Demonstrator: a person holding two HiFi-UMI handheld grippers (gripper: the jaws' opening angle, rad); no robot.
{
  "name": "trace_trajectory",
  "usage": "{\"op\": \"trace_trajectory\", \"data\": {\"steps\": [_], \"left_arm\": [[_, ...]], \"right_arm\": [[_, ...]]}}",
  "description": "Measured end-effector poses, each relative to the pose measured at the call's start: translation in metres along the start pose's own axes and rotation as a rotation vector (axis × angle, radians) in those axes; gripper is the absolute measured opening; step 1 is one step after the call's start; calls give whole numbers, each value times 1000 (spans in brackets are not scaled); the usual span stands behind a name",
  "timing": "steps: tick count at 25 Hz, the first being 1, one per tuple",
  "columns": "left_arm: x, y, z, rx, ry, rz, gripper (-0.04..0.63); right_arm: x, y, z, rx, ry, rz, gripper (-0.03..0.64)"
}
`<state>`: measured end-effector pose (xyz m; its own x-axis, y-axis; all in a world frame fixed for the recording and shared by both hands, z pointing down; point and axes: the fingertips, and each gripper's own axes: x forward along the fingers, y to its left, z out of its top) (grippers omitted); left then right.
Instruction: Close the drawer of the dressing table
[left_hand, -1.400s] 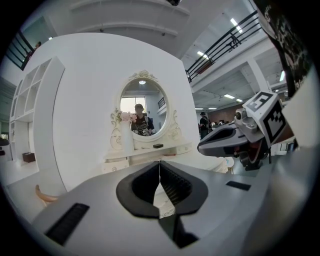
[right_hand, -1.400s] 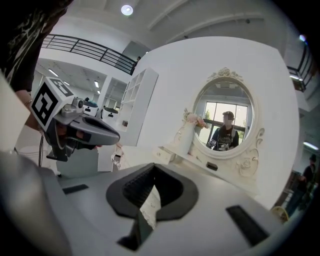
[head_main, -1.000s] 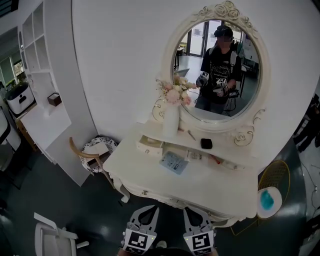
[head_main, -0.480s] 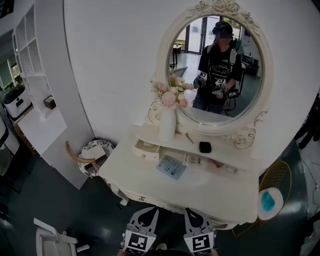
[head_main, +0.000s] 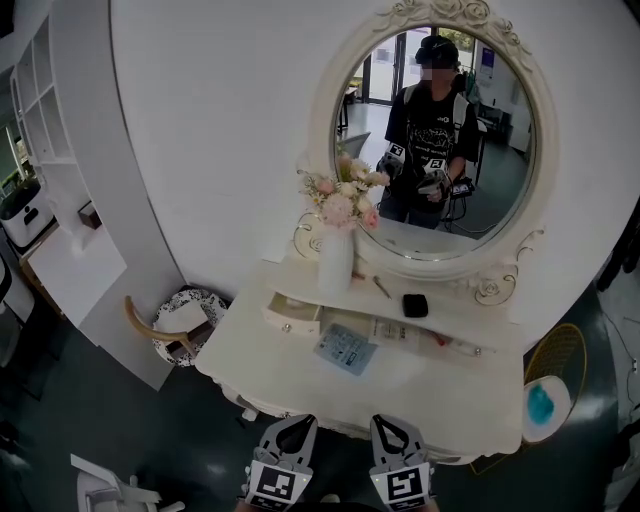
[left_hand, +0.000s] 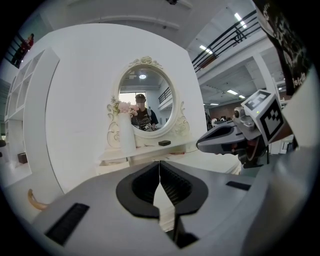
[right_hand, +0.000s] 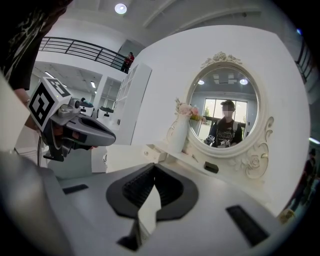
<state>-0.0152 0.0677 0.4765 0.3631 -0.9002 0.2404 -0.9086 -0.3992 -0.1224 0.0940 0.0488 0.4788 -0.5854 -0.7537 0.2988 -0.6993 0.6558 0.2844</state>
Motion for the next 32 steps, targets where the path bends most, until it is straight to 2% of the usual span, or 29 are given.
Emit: {"op": "trace_trajectory", "data": {"steps": [5,10,14,32], "left_arm": [[16,22,2,1,-6,-9,15],[33,48,-2,50,6,-17,15],[44,70,-1,45,-12,-15,15],[71,147,-21,26,1,-85,15]], "right_arm": [[23,-4,2,21,-7,-19,11],[45,-9,12,10,8,-46,11],[64,-11,17,52,-1,-78,11],[128,11,40,52,59,-182,11]]}}
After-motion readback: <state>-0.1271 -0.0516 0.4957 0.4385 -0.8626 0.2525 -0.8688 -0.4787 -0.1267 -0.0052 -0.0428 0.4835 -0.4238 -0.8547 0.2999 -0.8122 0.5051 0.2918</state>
